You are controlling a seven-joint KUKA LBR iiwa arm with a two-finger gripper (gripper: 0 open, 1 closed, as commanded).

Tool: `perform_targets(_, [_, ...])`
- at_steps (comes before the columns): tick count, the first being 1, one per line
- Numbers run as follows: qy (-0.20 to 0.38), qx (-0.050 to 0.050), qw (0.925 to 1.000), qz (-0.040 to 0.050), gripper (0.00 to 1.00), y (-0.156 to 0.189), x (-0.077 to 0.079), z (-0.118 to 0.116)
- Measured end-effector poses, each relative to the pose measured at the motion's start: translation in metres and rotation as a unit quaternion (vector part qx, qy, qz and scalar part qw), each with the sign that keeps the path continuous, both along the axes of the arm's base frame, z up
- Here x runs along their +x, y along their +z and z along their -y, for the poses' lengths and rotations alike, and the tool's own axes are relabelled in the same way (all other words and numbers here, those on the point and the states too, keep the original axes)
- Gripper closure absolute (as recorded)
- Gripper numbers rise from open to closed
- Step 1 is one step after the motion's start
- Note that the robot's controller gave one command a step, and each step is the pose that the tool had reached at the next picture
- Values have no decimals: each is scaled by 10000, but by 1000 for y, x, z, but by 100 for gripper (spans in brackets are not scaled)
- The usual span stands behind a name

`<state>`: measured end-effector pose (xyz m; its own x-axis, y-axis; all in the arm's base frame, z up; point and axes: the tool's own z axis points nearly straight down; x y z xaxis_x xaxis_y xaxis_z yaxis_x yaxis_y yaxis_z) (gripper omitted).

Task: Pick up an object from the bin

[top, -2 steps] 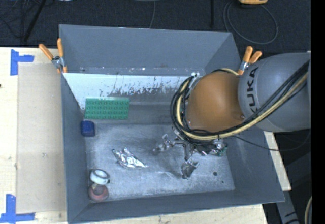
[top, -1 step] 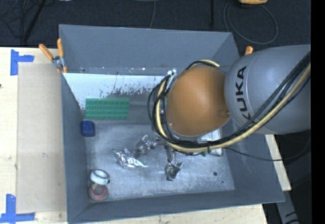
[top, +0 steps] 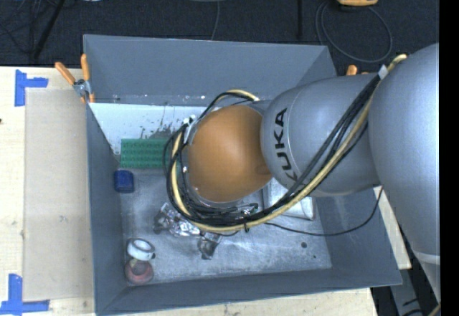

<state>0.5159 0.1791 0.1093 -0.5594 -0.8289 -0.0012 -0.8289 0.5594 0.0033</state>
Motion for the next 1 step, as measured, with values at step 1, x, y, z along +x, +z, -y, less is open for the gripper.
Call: perform_targets(1, [-194,-20,9998,29,0,-8,55,46])
